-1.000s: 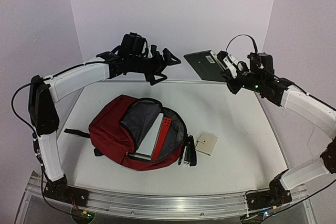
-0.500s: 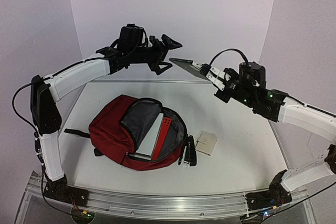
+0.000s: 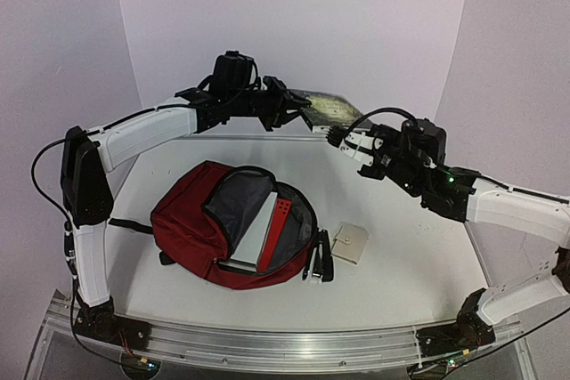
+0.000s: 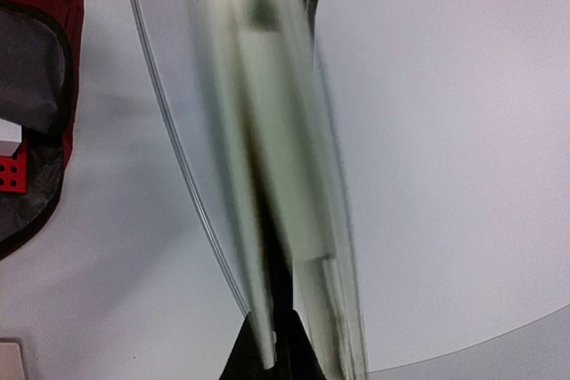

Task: Pack the student bag
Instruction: Pick up the book from the center of the board.

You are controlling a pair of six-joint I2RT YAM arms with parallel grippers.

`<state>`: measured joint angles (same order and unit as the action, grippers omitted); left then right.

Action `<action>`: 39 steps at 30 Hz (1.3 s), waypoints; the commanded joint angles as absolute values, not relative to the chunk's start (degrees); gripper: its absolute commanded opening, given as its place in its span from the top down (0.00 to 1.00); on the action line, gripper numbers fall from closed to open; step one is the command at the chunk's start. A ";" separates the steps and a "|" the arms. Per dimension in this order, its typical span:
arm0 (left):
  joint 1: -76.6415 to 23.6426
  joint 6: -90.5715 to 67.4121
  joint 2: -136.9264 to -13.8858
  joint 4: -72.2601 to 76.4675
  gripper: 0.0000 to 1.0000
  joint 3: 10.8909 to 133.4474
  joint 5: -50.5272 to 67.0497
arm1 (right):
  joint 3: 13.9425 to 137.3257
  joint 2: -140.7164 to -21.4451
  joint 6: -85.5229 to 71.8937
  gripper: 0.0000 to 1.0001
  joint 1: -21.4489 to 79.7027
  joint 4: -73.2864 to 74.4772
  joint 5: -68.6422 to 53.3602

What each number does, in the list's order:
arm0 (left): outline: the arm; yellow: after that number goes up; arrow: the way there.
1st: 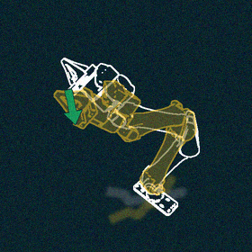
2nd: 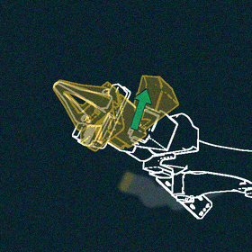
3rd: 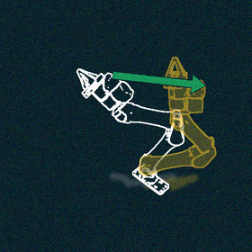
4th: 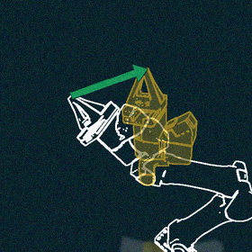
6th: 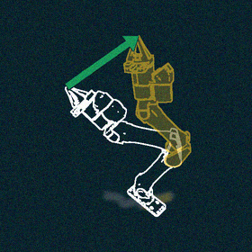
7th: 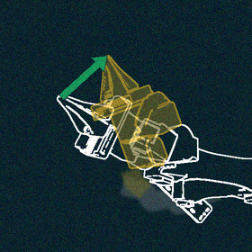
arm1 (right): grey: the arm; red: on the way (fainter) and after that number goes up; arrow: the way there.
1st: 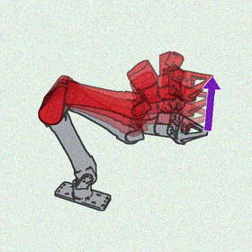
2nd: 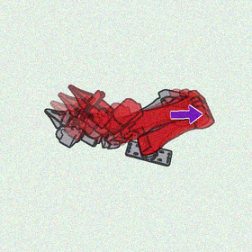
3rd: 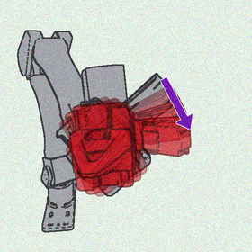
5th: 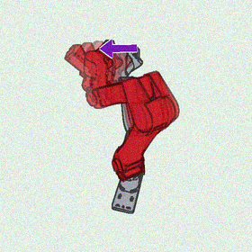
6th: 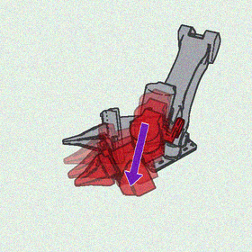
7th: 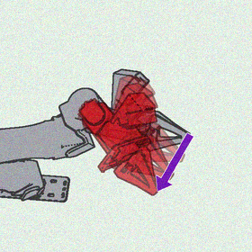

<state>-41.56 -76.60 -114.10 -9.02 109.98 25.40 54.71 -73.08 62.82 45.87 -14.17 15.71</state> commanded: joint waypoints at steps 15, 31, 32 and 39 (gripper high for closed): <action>-39.28 -42.72 -110.32 -25.04 1.00 114.74 40.92 | 65.79 -56.92 30.24 0.02 46.78 28.72 -2.28; -44.04 -13.22 -104.44 -45.50 1.00 107.96 56.98 | 84.61 -70.35 10.04 0.02 34.57 52.91 -47.68; -44.80 -12.53 -103.55 -45.30 1.00 106.88 56.66 | 86.25 -72.25 11.15 0.02 33.02 55.12 -50.86; -48.72 -7.49 -97.52 -46.54 1.00 101.05 54.78 | 92.79 -81.68 22.54 0.03 28.12 67.62 -59.34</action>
